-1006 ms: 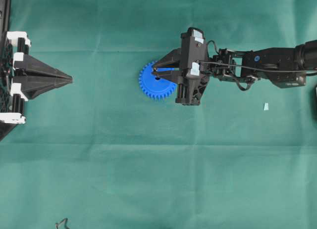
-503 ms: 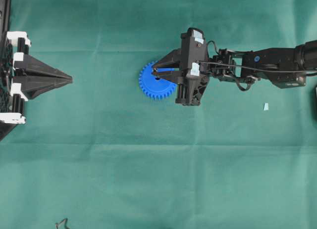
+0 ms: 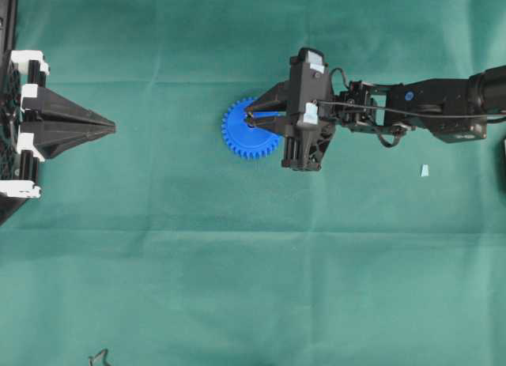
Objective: Insert the shaft into the center hole of the gear.
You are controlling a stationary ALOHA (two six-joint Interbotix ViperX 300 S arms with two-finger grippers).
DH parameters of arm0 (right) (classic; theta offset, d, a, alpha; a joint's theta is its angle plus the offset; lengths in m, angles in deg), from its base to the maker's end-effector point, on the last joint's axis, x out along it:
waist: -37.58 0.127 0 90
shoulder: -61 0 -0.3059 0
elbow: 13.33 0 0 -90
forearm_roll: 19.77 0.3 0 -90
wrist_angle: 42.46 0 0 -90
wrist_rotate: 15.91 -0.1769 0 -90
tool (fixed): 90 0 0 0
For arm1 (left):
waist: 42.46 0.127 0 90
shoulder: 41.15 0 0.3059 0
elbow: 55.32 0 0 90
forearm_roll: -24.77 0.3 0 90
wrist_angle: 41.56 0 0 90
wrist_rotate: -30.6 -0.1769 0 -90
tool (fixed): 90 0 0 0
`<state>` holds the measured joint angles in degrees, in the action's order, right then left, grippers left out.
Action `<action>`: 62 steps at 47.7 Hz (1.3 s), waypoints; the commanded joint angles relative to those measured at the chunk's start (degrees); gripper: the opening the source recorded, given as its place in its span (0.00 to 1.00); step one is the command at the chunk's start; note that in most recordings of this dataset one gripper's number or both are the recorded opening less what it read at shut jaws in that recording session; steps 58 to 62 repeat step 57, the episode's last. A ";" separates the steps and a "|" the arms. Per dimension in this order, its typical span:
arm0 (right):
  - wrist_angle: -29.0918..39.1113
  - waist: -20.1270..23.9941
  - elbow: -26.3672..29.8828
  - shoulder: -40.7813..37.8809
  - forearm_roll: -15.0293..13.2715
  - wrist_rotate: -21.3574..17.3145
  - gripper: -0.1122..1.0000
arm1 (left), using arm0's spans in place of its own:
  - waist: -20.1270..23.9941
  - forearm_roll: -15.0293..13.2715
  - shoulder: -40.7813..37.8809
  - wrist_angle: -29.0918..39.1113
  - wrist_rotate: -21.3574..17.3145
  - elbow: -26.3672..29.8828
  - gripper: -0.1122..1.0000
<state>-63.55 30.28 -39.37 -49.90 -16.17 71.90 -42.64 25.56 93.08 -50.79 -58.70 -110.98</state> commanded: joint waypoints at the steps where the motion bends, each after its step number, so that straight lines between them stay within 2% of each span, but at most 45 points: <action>1: -0.62 0.53 0.62 -0.18 0.44 -0.26 0.25 | 0.09 0.18 -0.44 -0.44 0.00 1.41 0.10; 9: -0.44 1.05 0.79 -2.37 0.79 -0.44 0.25 | 0.09 0.18 -0.44 -0.44 0.00 1.32 0.10; 39: 1.23 1.05 1.41 -2.55 0.62 -0.26 0.26 | 0.09 0.18 -0.44 -0.35 0.00 1.32 0.10; 40: 1.23 1.05 1.49 -2.64 0.70 -0.26 0.27 | 0.09 0.18 -0.44 -0.35 0.00 1.32 0.10; 43: 1.23 0.97 1.67 -2.64 0.79 -0.26 0.41 | 0.09 0.18 -0.44 -0.35 0.00 1.32 0.10; 51: 1.23 0.88 2.29 -2.29 0.79 -0.09 0.86 | 0.09 0.18 -0.44 -0.35 0.00 1.32 0.10; 53: 1.32 0.88 2.37 -1.93 0.70 -0.09 0.93 | 0.09 0.18 -0.44 -0.35 0.00 1.32 0.10; 55: 1.32 0.88 2.29 -1.32 0.70 0.00 0.97 | 0.09 0.18 -0.44 -0.35 0.09 1.32 0.10; 62: 1.41 0.88 2.11 -0.53 0.62 0.00 0.95 | 0.09 0.18 -0.44 -0.35 0.09 1.32 0.10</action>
